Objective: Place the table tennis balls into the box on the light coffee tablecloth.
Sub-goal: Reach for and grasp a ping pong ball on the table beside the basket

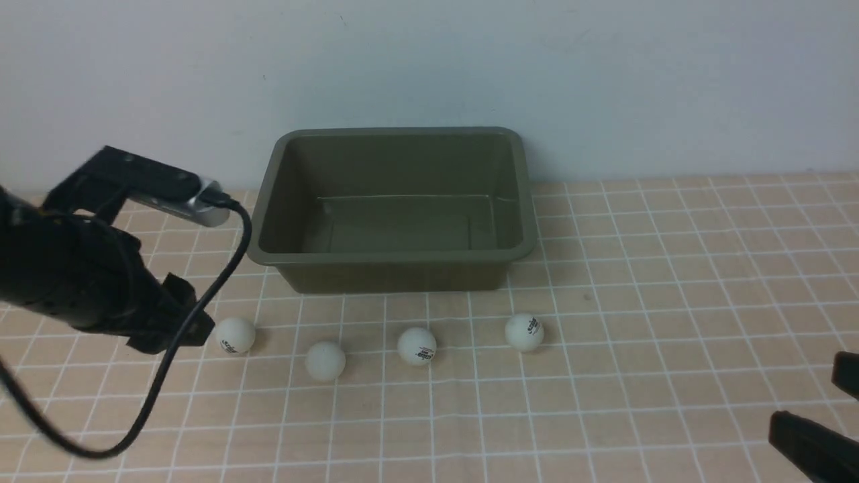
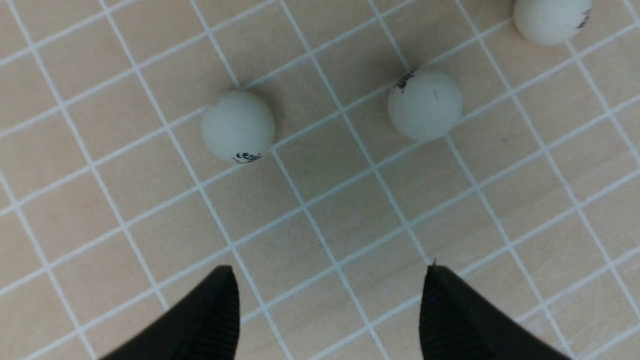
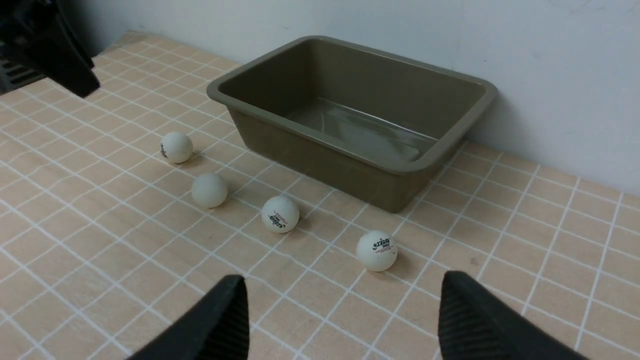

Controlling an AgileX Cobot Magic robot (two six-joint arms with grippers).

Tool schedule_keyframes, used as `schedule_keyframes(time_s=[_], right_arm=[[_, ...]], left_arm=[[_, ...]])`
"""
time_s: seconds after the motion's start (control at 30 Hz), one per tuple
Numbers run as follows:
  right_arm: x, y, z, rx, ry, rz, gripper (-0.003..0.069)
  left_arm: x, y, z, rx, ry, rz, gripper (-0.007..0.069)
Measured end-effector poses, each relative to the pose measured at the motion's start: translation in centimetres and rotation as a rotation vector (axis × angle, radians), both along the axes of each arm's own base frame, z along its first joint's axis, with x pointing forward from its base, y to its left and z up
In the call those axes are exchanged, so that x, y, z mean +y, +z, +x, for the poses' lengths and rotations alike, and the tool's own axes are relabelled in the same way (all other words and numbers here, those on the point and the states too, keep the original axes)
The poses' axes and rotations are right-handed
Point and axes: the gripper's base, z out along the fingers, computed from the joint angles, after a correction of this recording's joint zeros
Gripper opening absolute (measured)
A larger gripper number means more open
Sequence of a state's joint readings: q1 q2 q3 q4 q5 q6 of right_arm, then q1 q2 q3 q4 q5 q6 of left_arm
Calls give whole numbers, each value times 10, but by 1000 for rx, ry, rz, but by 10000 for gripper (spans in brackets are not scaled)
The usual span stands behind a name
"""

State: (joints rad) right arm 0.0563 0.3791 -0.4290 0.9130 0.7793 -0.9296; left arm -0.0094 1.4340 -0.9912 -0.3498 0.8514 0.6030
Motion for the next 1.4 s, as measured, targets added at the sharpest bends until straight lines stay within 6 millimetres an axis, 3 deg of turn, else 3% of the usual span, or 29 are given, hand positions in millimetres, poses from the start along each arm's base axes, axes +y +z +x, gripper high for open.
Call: schedule_keyframes(time_s=[0.17,0.5,0.7,1.1,1.4], right_arm=[[-2,-2,0,-3,-3,-51,467],[-4,-2,2,-26,-28,-76,467],[-4,-1,2,-32,-34,-61,467],[-4,0,2,-32,-34,-55,467],[-4,0,3,-36,-39,-54,467]], left_arm=[[-1,-20,31,111,-40,11,387],[5,-11,59,-22,-36,83,361],[5,-51,77,86,-42,87,361],[6,-99,93,143,-38,93,361],[5,-103,97,124,-40,85,298]])
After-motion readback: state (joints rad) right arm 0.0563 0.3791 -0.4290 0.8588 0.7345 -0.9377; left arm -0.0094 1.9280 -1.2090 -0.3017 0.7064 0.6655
